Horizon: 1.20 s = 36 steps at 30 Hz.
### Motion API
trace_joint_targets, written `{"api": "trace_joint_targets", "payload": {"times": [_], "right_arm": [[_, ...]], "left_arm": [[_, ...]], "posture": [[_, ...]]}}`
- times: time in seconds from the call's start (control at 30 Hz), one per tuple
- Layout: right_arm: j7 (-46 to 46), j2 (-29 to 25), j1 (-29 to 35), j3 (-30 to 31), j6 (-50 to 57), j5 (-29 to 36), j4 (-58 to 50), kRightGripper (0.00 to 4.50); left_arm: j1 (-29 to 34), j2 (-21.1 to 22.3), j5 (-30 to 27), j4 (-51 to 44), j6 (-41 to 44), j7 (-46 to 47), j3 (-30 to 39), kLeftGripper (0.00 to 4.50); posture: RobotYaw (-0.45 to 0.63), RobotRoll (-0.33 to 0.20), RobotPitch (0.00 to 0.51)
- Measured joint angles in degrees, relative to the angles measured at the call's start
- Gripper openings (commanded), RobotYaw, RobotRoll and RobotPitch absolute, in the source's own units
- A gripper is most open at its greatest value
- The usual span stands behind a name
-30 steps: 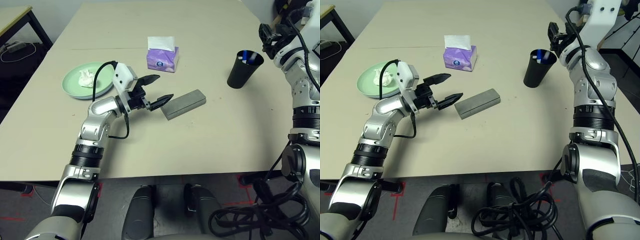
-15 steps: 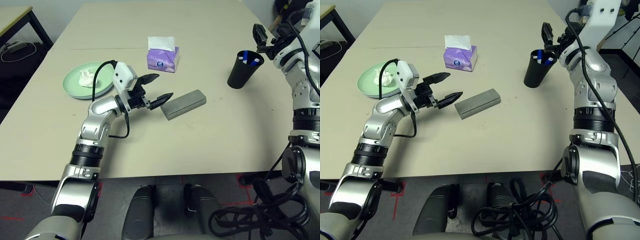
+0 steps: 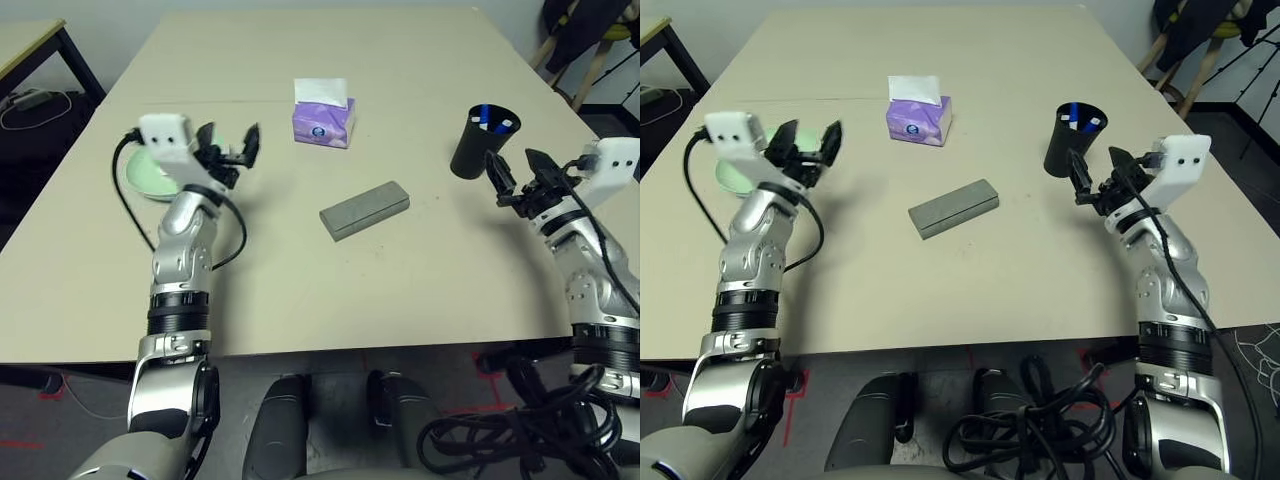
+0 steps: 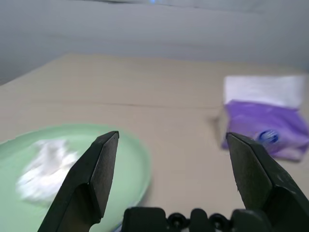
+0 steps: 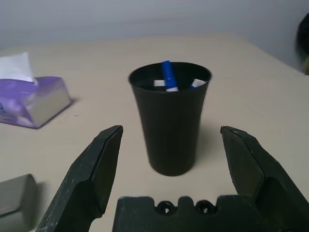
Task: Organize and tidy the items on the table.
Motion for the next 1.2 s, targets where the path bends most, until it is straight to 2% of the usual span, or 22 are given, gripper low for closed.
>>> {"api": "trace_joint_targets", "payload": {"times": [0.27,0.53,0.77,1.2], "right_arm": [[-2.35,0.88,-1.34,-0.59,-8.84,-2.32,7.65,4.46],[0.45,0.90,-2.29,0.29,-12.95,-2.62,11.60,4.46],[0.88,0.93,-2.30,0.30,-13.16,-2.39,11.83,4.46],[0.55,0.90,-2.03,0.32,-12.68,-2.57,10.84,4.46]], "left_arm": [[4.29,1.52,2.90,0.00,-5.09,5.07,1.44,4.50],[4.35,3.54,1.38,8.30,-13.21,-0.37,2.47,4.50],[4.09,4.58,0.77,13.16,-14.78,-3.85,2.67,4.50],[3.43,4.65,0.38,15.55,-16.18,-5.59,2.67,4.50]], "posture": [[0.10,0.000,0.091],[0.09,0.000,0.084],[0.08,0.000,0.084],[0.07,0.000,0.084]]}}
